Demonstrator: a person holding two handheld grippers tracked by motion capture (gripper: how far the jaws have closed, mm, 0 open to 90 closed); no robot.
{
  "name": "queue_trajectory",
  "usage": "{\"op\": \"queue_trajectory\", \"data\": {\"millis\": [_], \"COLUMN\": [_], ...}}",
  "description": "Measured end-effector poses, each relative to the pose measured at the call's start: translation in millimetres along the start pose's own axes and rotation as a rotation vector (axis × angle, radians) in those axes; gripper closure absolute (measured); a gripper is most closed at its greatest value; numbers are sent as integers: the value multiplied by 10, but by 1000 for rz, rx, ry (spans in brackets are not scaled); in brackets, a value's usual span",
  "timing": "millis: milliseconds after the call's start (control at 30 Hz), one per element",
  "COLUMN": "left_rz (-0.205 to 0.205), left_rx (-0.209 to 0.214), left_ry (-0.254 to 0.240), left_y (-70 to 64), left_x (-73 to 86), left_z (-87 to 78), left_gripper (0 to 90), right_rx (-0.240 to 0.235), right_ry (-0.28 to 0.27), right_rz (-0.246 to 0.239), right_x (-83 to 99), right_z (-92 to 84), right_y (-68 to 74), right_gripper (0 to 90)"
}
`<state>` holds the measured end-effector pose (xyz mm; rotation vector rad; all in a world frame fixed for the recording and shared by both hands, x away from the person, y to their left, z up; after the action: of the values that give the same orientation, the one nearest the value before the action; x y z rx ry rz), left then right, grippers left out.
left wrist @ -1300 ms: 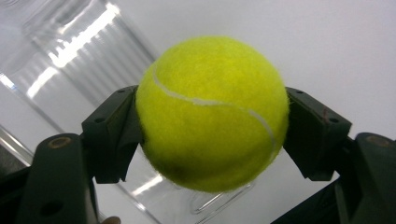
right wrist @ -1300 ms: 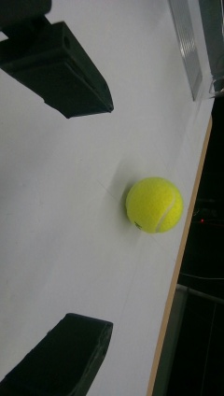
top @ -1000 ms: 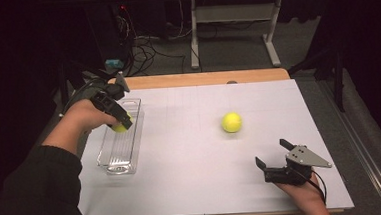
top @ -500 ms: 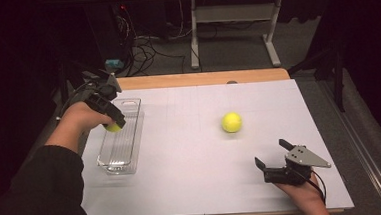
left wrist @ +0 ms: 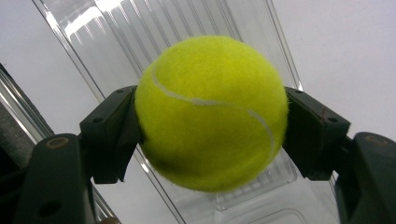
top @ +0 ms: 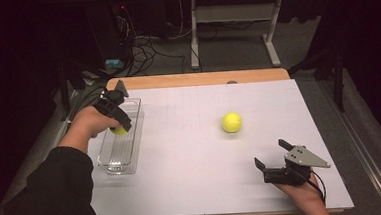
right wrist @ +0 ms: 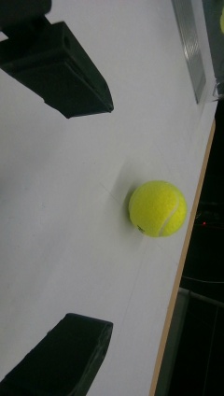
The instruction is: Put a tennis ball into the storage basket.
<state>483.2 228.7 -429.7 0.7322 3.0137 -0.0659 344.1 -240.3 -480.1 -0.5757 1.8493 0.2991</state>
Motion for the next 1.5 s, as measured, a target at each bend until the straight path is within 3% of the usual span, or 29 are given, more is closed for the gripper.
{"op": "queue_trajectory", "data": {"millis": [233, 300, 400, 667, 833, 1067, 1300, 1500], "left_rz": [0, -8, 1, 31, 66, 123, 194, 264], "left_rx": [2, -37, -49, -40, -39, -22, -21, -6], "left_ry": [-29, -61, -47, -32, -21, -42, -53, -79], "left_y": [-2, 16, -1, -149, -310, -517, -818, -1166], "left_x": [-29, -48, -28, -5, -12, -55, -9, 28], "left_z": [-42, -90, -119, -119, -95, -90, -53, -61], "left_gripper": [260, 105, 6, 5, 5, 5, 6, 6], "right_rx": [1, 1, -2, 0, 5, 17, 24, 23], "right_ry": [3, 3, 5, 5, 6, 19, 23, 27], "right_rz": [0, 0, 0, -2, 4, 20, 17, 7], "right_x": [6, 7, 8, 5, 3, 35, 53, 77], "right_z": [4, 4, 5, 9, 22, 25, 16, 0], "right_y": [-5, -5, -1, 1, -10, -52, -58, -39], "right_gripper": [0, 0, 0, 0, 0, 0, 0, 0]}}
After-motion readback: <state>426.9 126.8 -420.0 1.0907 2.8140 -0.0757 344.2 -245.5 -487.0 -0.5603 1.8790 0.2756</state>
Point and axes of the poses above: each handheld gripper's, and its own axes: z roughly forward along the jaws, x roughly out of its underside, y roughly to its left, the point moved 7 cm from there along z, roughly forward along the jaws
